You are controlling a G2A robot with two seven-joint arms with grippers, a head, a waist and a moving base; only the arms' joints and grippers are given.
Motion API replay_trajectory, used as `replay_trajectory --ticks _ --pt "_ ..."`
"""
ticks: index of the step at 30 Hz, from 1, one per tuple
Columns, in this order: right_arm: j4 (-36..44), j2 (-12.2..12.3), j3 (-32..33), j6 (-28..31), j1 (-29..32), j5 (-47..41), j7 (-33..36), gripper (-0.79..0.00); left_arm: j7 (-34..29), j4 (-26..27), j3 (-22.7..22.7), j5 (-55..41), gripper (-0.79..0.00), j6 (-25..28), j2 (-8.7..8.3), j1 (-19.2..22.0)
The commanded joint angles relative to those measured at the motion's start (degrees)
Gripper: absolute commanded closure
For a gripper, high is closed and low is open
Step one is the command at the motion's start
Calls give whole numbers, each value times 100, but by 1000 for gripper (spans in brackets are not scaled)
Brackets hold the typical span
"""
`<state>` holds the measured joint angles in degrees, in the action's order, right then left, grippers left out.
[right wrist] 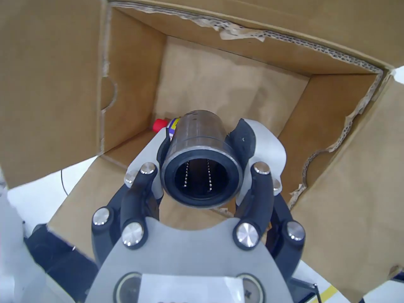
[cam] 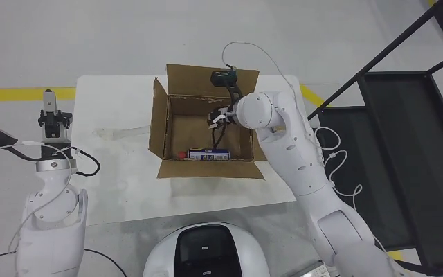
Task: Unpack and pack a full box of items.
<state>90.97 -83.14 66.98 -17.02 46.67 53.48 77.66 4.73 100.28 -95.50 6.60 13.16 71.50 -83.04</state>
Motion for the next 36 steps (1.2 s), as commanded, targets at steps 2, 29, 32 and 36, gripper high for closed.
replay_trajectory --ticks 2,29,32,36 --pt "118 13 81 90 43 -110 3 0 0 0 0 0 -785 0 0 0" --pt "1268 338 1667 474 438 -200 855 0 0 0 0 0 -785 0 0 0" --pt "1571 442 2133 588 646 -356 1034 0 0 0 0 0 -785 0 0 0" --pt "1654 631 2625 696 926 -88 1034 0 0 0 0 0 -785 0 0 0"
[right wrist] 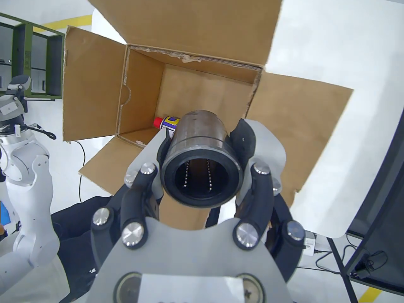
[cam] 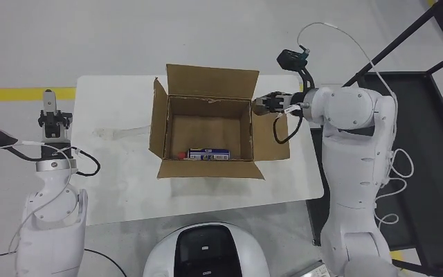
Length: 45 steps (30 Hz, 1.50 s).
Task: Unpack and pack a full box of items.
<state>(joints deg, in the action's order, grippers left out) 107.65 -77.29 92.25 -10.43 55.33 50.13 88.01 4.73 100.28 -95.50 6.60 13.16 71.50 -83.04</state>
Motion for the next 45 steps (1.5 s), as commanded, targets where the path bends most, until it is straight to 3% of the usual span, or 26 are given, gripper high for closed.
replay_trajectory --ticks 1,6,11,16,24,35,45 --pt "-60 93 191 50 140 387 -1 0 0 0 0 0 -785 0 0 0" --pt "-352 286 598 177 519 1205 -1 0 0 0 0 0 -785 0 0 0" --pt "-689 406 1106 222 803 1400 -1 0 0 0 0 0 -785 0 0 0" --pt "-875 460 1111 355 1173 1657 -103 0 0 0 0 0 -785 0 0 0" --pt "-1251 363 605 -348 1744 1633 -1635 0 0 0 0 0 -785 0 0 0" --pt "-2857 281 321 -943 1225 1179 -3028 0 0 0 0 0 -785 0 0 0" --pt "-3787 267 410 -1218 896 526 -3332 0 0 0 0 0 -785 0 0 0"
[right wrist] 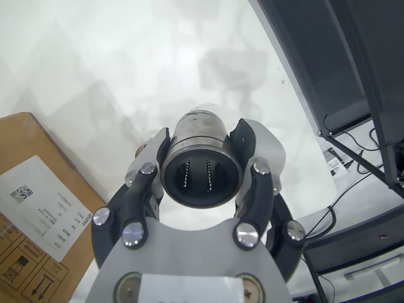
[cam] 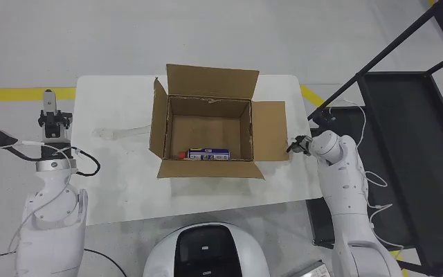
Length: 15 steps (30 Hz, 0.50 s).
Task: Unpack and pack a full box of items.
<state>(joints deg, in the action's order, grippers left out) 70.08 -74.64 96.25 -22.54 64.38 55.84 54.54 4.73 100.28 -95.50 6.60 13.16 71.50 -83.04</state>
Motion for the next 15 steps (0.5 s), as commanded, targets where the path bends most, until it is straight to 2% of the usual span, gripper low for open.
replay_trajectory --ticks 1,3,5,6,7,11,12,14,15 --pt "-54 6 12 -10 -16 -64 8 0 0 0 0 0 -785 0 0 0" --pt "-98 13 8 -16 -17 -97 4 0 0 0 0 0 -785 0 0 0" --pt "-134 18 11 -43 -22 -155 20 -71 0 0 0 0 -785 0 0 0" --pt "-154 21 14 -41 -21 -187 18 -65 0 0 0 0 -785 0 0 0" --pt "-176 26 7 -33 -18 -179 1 -18 0 0 0 0 -785 0 0 0" --pt "-289 37 -34 -46 -29 -198 -46 0 0 0 0 0 -785 0 0 0" --pt "-322 39 -43 -44 -35 -209 -54 -22 0 0 0 0 -785 0 0 0" --pt "-375 44 -54 -70 -56 -242 -60 -240 0 0 0 0 -785 0 0 0" --pt "-391 46 -64 -66 -63 -254 -64 -268 0 0 0 0 -785 0 0 0"
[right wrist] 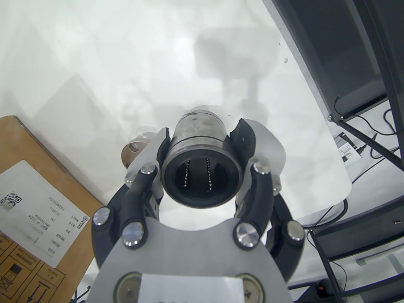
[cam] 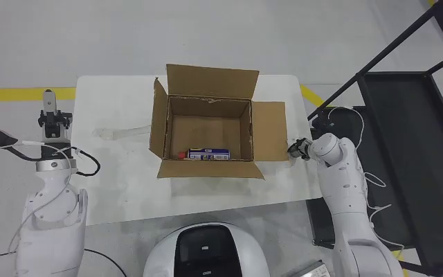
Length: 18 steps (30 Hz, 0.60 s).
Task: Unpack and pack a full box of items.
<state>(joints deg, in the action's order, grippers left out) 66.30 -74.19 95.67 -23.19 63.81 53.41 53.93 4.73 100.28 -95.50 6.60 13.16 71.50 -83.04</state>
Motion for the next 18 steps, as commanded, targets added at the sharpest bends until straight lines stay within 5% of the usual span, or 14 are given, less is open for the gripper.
replay_trajectory --ticks 1,8,18 --pt "-29 4 -6 -12 -14 -39 -3 -320 0 0 0 0 -785 0 0 0" --pt "53 41 35 -19 -37 -163 59 -785 0 0 0 0 -785 0 0 0" --pt "1009 126 174 -92 217 -192 317 -785 0 0 0 0 -785 0 0 0"
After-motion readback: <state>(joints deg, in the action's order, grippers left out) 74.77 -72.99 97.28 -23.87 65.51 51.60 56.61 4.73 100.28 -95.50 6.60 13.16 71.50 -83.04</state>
